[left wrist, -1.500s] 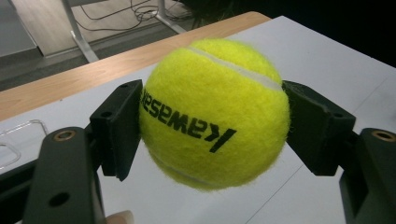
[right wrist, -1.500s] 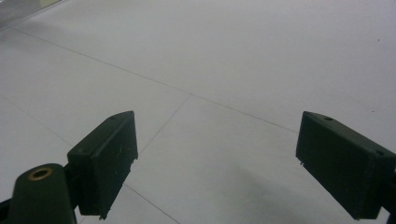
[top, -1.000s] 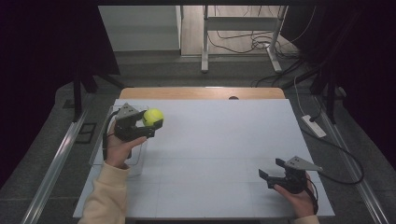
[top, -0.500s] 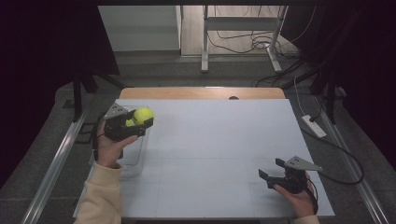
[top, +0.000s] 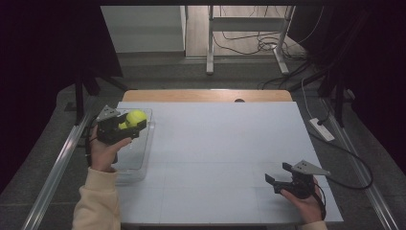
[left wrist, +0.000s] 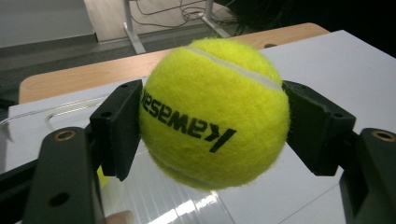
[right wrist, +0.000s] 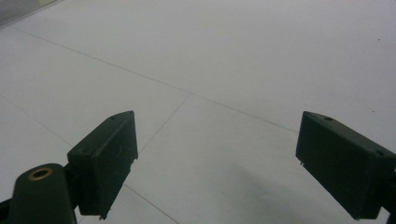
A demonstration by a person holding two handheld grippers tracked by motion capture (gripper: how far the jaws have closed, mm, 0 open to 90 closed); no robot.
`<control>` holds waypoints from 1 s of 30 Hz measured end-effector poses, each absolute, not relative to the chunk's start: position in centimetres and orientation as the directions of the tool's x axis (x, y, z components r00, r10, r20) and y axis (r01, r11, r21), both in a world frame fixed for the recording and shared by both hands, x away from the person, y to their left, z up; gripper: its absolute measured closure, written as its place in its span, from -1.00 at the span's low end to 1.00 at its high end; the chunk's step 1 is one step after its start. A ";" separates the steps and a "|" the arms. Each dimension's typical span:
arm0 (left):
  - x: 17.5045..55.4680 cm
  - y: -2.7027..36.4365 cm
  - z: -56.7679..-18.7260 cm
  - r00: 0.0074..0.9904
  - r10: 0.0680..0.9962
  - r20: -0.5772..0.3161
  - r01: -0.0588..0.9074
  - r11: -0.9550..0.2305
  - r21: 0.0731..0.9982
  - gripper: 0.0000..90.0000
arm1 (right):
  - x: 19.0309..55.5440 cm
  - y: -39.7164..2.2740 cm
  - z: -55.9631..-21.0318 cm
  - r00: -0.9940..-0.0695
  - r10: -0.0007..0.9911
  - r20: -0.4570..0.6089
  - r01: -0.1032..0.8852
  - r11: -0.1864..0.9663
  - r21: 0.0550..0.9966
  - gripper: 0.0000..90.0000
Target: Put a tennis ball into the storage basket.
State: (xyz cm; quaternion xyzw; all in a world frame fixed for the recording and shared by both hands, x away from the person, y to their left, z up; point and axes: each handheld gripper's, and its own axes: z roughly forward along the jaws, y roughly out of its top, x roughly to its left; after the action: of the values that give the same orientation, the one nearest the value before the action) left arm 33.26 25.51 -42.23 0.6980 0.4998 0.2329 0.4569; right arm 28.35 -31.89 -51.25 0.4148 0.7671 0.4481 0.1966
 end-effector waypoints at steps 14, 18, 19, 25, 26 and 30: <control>33.2 27.7 -42.8 0.322 0.937 -0.136 0.515 -0.052 0.856 -0.40 | 28.4 -31.9 -51.3 -0.577 0.814 0.069 0.462 0.255 0.850 -0.73; 32.8 28.0 -42.7 0.311 0.941 -0.137 0.520 -0.047 0.853 -0.40 | 28.3 -31.9 -51.3 -0.577 0.814 0.069 0.462 0.256 0.849 -0.73; 32.8 28.0 -42.7 0.310 0.941 -0.135 0.521 -0.049 0.852 -0.40 | 28.3 -31.9 -51.3 -0.578 0.813 0.070 0.461 0.255 0.850 -0.73; 32.6 28.4 -43.2 0.291 0.950 -0.111 0.536 -0.066 0.842 -0.40 | 28.4 -31.8 -51.4 -0.581 0.811 0.069 0.462 0.258 0.848 -0.72; 32.6 28.5 -43.3 0.288 0.952 -0.108 0.540 -0.068 0.839 -0.40 | 28.4 -31.8 -51.4 -0.580 0.812 0.070 0.464 0.258 0.848 -0.73; 32.4 28.8 -43.5 0.279 0.954 -0.106 0.549 -0.068 0.833 -0.40 | 28.4 -31.9 -51.3 -0.579 0.812 0.070 0.463 0.257 0.849 -0.73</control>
State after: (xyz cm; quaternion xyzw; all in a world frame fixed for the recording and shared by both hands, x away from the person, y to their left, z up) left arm 32.41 28.81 -43.47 0.6875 0.5466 0.2481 0.4087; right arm 28.37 -31.87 -51.33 0.4149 0.7681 0.4467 0.1956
